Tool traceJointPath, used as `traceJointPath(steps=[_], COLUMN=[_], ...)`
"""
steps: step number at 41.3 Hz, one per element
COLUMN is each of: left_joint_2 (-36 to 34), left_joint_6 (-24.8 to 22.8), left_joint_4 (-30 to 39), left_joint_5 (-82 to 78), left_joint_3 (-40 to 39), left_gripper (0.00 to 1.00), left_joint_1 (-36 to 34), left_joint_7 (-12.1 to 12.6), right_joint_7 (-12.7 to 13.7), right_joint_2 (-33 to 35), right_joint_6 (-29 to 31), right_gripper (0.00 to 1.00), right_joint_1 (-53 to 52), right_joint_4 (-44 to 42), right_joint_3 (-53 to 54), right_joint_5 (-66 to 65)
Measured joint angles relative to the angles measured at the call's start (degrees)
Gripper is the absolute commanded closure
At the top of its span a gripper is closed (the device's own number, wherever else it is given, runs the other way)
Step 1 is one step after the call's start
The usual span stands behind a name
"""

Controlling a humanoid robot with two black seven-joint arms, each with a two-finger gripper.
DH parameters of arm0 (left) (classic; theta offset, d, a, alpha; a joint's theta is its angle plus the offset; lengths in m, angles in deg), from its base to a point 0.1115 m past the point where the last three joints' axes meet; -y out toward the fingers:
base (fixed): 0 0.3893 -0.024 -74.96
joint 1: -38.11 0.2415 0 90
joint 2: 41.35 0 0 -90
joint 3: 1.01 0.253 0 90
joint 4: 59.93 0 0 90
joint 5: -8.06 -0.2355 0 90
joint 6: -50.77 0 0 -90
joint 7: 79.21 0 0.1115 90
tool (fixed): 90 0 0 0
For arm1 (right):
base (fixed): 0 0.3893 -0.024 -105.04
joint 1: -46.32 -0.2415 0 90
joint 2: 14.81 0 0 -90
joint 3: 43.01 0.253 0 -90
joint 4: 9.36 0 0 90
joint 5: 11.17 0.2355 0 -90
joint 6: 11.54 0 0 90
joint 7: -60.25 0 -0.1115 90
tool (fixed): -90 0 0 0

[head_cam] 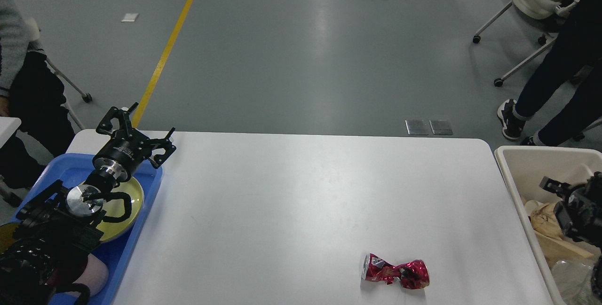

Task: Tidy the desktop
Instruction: 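Bring the right gripper down toward the red crumpled wrapper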

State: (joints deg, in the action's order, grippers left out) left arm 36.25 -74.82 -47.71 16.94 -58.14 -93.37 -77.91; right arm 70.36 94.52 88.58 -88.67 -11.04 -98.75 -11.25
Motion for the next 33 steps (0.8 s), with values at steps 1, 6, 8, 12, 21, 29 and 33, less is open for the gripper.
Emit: traceJointPath(steps=[1, 6, 8, 12, 21, 29, 33], left_joint_2=[0.00, 0.00, 0.00, -0.01, -0.01, -0.01, 0.00], left_joint_6=[0.00, 0.00, 0.00, 0.00, 0.00, 0.00, 0.00], left_joint_4=[0.00, 0.00, 0.00, 0.00, 0.00, 0.00, 0.00], left_joint_5=[0.00, 0.00, 0.00, 0.00, 0.00, -0.06, -0.06], left_joint_3=[0.00, 0.00, 0.00, 0.00, 0.00, 0.00, 0.00], left_gripper=[0.00, 0.00, 0.00, 0.00, 0.00, 0.00, 0.00], left_joint_1=[0.00, 0.00, 0.00, 0.01, 0.01, 0.01, 0.01], left_joint_7=[0.00, 0.00, 0.00, 0.01, 0.04, 0.04, 0.04], right_joint_7=[-0.05, -0.44, -0.48, -0.54, -0.31, -0.09, 0.11], right_joint_2=[-0.09, 0.52, 1.22, 2.49, 4.67, 3.77, 3.73], right_joint_6=[0.87, 8.12, 10.16, 13.05, 14.35, 13.79, 13.00], right_gripper=[0.00, 0.00, 0.00, 0.00, 0.00, 0.00, 0.00], right_joint_1=[-1.03, -12.62, -16.99, -26.42, -51.70, -63.73, -63.94], right_joint_4=[0.37, 6.47, 9.94, 19.75, 60.84, 86.07, 89.05], right_joint_3=[0.02, 0.62, 0.73, 0.75, -0.08, -1.78, -4.97], right_joint_5=[0.00, -0.02, -0.03, -0.04, -0.44, 1.20, 6.25])
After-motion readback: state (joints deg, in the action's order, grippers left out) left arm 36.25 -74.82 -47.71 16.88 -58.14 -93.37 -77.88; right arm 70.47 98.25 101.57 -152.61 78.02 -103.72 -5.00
